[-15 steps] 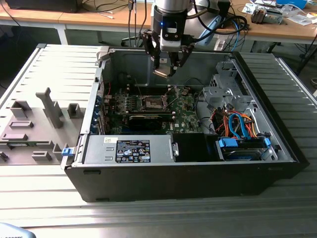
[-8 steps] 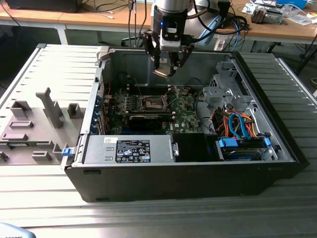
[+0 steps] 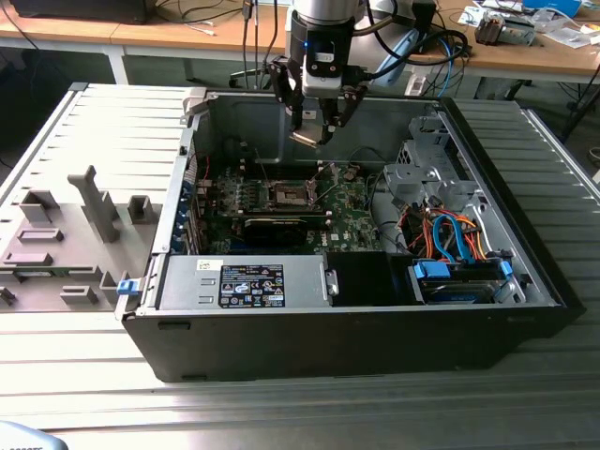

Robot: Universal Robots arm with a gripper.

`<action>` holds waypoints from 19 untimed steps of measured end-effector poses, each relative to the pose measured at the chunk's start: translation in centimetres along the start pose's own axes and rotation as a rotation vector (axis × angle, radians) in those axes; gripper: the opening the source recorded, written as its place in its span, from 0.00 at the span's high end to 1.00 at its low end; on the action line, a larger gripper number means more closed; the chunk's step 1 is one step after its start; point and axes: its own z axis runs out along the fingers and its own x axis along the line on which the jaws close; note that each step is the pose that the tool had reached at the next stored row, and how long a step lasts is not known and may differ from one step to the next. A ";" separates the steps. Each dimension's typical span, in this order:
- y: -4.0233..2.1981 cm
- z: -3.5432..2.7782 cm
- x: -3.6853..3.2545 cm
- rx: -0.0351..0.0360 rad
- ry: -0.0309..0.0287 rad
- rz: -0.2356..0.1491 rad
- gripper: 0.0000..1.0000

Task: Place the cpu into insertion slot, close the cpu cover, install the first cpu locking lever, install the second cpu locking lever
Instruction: 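Place the cpu into insertion slot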

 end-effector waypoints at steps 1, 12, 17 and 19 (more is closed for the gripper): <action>0.00 0.00 0.00 0.0000 0.0000 0.000 0.45; 0.00 0.00 0.00 -0.0003 -0.0006 0.014 0.45; 0.00 0.00 0.00 -0.0002 -0.0008 0.017 0.45; 0.00 0.00 0.00 -0.0003 -0.0008 0.018 0.45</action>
